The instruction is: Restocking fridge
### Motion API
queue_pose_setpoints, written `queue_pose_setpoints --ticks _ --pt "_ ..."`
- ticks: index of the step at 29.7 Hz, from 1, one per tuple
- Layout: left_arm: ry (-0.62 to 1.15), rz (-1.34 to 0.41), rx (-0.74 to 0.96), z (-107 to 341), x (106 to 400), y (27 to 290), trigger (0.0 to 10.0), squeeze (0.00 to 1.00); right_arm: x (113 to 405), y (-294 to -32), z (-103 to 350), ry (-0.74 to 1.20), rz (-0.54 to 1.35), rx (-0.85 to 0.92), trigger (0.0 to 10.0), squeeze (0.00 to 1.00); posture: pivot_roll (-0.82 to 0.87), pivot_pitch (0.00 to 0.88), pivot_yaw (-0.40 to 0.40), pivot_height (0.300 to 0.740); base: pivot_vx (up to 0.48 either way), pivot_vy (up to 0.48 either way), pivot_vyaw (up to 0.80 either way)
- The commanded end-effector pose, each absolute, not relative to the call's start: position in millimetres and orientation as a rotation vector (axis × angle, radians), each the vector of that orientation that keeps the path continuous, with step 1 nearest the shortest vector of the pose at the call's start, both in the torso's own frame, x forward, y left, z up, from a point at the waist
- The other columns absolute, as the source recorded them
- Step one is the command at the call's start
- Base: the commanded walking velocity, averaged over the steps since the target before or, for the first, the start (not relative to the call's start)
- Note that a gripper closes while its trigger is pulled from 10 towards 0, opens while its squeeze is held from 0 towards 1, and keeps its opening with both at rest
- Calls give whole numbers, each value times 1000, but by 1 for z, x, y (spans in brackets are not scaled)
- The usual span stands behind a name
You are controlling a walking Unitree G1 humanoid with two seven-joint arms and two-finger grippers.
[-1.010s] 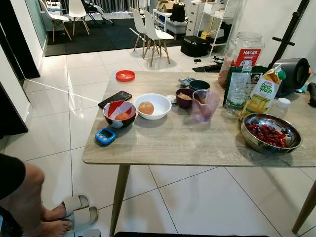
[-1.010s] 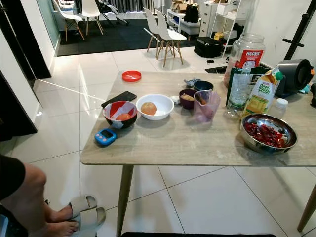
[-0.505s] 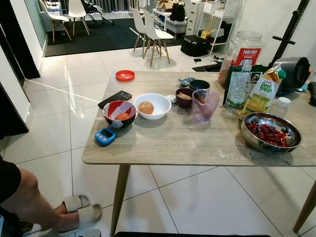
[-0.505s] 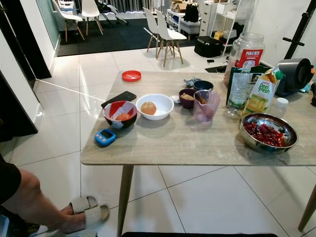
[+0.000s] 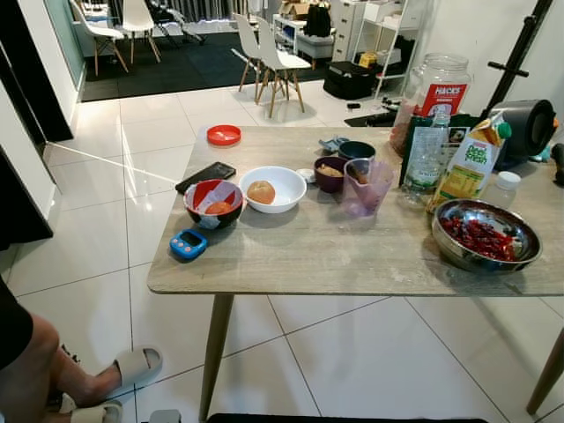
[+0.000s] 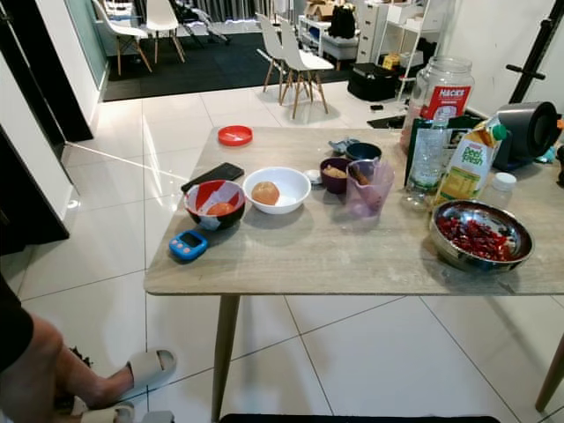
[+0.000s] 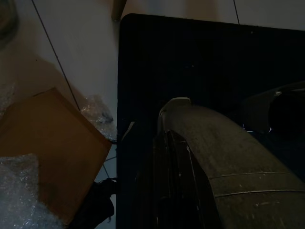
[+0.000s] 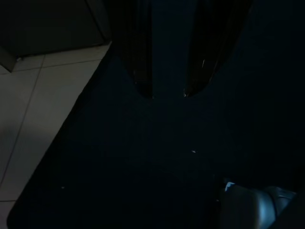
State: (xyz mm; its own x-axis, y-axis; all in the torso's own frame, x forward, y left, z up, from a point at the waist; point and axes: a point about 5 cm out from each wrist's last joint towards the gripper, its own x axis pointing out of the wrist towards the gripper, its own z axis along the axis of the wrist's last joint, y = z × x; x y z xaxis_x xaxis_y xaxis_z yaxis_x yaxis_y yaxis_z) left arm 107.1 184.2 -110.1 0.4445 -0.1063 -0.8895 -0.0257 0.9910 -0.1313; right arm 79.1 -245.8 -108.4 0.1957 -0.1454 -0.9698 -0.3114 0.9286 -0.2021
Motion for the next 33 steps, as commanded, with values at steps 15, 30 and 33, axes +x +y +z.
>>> queue_pose_setpoints --ticks 15,30,33 --pt "1128 -53 -91 -107 111 202 10000 0 75 -223 -115 1370 101 -343 10000 0 -69 0 53 740 0 0 0" --pt "1077 44 -143 -103 123 208 10000 0 81 -214 -115 1344 140 -379 10000 0 2 0 -1 740 0 0 0" --pt "1080 51 -147 -103 122 208 10000 0 81 -214 -115 1341 141 -379 10000 0 1 0 -1 740 0 0 0"
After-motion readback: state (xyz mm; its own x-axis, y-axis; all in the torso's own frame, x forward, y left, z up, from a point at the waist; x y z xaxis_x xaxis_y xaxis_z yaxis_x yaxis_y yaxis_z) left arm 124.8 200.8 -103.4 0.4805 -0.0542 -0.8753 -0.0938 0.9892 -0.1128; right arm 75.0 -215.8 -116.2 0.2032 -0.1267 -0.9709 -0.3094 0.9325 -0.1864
